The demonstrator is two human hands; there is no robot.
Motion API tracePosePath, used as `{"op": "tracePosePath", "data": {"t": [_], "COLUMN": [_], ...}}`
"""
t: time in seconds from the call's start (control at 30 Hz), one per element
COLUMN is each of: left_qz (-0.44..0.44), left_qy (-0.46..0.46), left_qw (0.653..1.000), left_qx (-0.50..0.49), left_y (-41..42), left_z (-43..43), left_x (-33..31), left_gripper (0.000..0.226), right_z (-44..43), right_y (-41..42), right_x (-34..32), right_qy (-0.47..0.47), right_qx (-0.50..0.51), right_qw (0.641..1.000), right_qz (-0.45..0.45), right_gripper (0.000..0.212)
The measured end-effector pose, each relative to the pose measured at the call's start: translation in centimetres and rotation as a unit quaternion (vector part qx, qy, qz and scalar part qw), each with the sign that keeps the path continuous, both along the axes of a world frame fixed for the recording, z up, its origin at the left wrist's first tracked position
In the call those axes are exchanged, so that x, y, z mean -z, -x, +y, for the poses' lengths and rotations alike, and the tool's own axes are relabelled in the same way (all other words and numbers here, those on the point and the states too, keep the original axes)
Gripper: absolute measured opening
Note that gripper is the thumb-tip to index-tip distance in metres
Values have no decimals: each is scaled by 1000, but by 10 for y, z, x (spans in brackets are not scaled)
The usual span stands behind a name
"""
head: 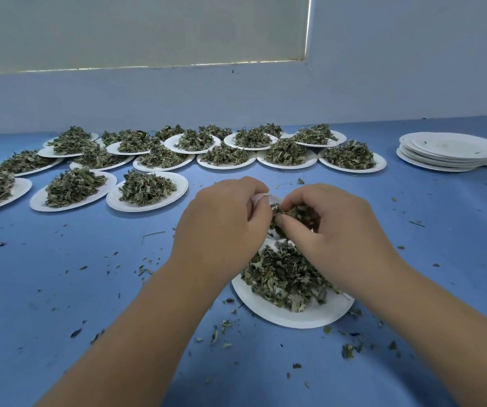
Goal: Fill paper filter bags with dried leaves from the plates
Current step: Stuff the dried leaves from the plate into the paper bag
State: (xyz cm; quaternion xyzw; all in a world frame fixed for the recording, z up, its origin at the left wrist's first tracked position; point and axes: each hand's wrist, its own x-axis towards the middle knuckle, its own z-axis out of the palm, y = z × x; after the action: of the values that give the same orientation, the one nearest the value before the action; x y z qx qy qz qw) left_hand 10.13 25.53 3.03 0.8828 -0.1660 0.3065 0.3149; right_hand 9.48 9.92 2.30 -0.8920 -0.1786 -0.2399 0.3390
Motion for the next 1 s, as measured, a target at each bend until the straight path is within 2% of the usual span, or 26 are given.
{"op": "tracePosePath", "data": {"t": [0.23, 0.57, 0.67, 0.87, 1.0], "left_qz": [25, 58, 69, 51, 50], "left_qy": [1, 90, 88, 102, 111], "left_qw": [1000, 994, 994, 993, 992], "left_qx": [16, 15, 18, 10, 18], "left_y": [1, -1, -1, -1, 0], "left_z": [-8, -10, -12, -9, -10], "left_x": [4, 9, 11, 10, 9], "left_gripper": [17, 19, 19, 20, 19], "right_z": [4, 2, 4, -2, 1], "right_y": [0, 3, 3, 4, 5], "right_x": [2, 0, 1, 1, -1], "right_qy": [42, 112, 107, 7, 34], "right_qx": [30, 0, -3, -12, -8], "right_qw": [999, 994, 994, 1000, 999], "right_qz": [-13, -3, 2, -8, -31], "right_gripper": [15, 11, 13, 16, 9]}}
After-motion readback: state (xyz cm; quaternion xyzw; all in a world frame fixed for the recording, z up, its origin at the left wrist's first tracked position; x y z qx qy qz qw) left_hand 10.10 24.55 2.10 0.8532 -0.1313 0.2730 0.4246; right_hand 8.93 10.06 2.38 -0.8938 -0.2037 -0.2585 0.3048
